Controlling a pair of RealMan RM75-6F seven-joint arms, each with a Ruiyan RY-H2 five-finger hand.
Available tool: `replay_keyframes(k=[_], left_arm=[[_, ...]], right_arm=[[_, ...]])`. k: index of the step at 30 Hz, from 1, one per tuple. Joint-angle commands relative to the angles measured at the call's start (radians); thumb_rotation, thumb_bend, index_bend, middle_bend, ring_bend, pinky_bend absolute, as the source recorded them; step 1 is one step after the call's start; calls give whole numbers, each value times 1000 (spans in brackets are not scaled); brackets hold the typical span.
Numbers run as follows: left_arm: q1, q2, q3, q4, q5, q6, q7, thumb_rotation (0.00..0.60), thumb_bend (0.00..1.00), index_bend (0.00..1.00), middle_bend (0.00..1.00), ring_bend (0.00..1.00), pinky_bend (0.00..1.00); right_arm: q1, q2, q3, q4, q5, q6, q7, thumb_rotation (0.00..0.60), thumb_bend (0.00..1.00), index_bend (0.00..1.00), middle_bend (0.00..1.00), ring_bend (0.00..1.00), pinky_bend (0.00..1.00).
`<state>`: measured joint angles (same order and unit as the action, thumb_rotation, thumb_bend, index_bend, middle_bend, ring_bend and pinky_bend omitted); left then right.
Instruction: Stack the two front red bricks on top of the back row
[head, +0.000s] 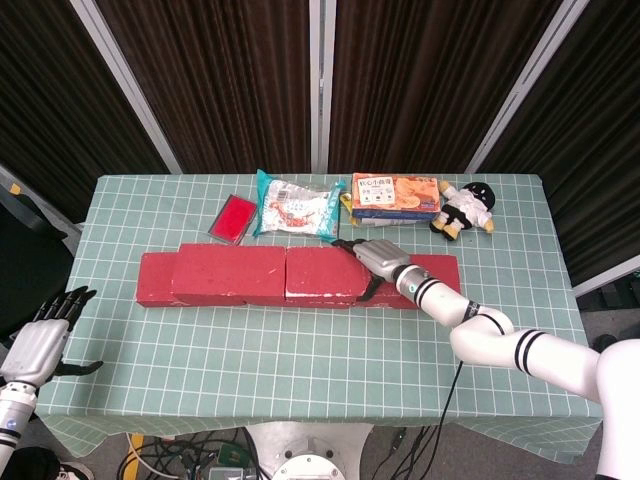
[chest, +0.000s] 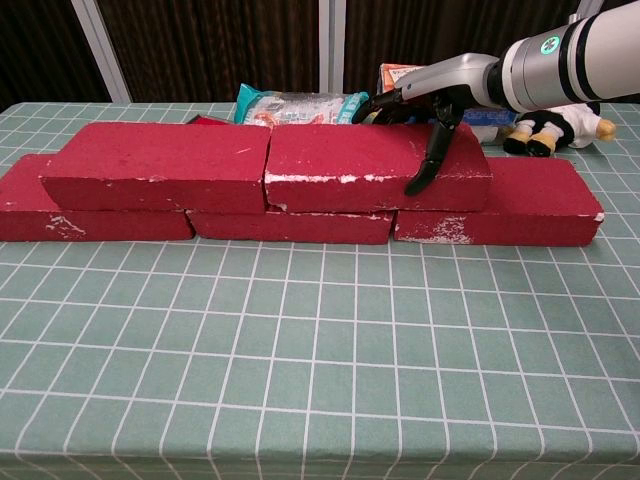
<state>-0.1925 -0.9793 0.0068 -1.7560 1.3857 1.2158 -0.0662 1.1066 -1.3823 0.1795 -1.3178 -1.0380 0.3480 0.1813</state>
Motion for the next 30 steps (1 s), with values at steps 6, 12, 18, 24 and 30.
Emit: replay_keyframes(k=[6, 12, 18, 24, 30], left_arm=[[3, 0, 2, 6, 0, 0, -8, 600, 7, 0, 0, 0, 0], [3, 0, 3, 8, 3, 0, -12, 600, 7, 0, 0, 0, 0], [4, 1, 4, 9, 1, -2, -15, 600, 7, 0, 0, 0, 0], [5, 1, 5, 11, 1, -4, -18, 600, 7, 0, 0, 0, 0], [6, 1, 5, 12, 4, -2, -22, 600, 6, 0, 0, 0, 0]], right_arm=[[6, -6, -1, 3, 14, 7, -6, 600, 112, 0, 121, 79, 183], [12, -8, -6, 3, 22, 4, -14, 600, 111, 0, 103, 59, 173], [14, -14, -9, 5, 33, 13, -21, 600, 103, 0, 38, 0, 122], [10, -17, -7, -1, 41, 32, -25, 600, 60, 0, 0, 0, 0], [12, -12, -9, -5, 45, 18, -23, 600, 45, 0, 0, 0, 0]])
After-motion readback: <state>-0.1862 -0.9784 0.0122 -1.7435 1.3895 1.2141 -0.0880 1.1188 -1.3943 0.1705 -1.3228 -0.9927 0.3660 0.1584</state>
